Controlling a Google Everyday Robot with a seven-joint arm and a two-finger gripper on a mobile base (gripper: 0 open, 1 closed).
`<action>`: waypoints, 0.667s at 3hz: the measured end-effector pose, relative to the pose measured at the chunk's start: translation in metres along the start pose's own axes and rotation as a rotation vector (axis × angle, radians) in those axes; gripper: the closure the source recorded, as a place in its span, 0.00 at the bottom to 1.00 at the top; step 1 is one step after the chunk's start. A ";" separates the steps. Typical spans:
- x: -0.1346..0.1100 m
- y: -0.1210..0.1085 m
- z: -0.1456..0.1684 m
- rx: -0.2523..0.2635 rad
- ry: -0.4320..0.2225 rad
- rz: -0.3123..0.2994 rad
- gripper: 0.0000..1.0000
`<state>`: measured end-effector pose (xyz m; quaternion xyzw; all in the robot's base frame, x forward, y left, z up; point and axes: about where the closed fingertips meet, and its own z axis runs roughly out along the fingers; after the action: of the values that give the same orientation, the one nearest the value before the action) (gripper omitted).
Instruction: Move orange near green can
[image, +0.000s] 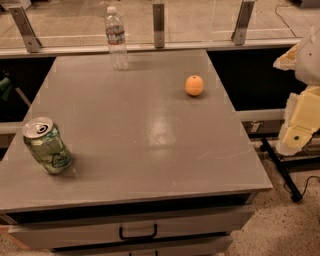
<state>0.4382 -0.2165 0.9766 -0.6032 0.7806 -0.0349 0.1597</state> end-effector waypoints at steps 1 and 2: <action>0.000 0.000 0.000 0.000 0.000 0.000 0.00; -0.010 -0.017 0.014 0.023 -0.027 -0.026 0.00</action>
Offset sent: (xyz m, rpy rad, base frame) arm 0.0559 0.0159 -0.0220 0.0325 -0.0643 0.0677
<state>0.4605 -0.2096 0.9697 -0.6120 0.7699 -0.0376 0.1768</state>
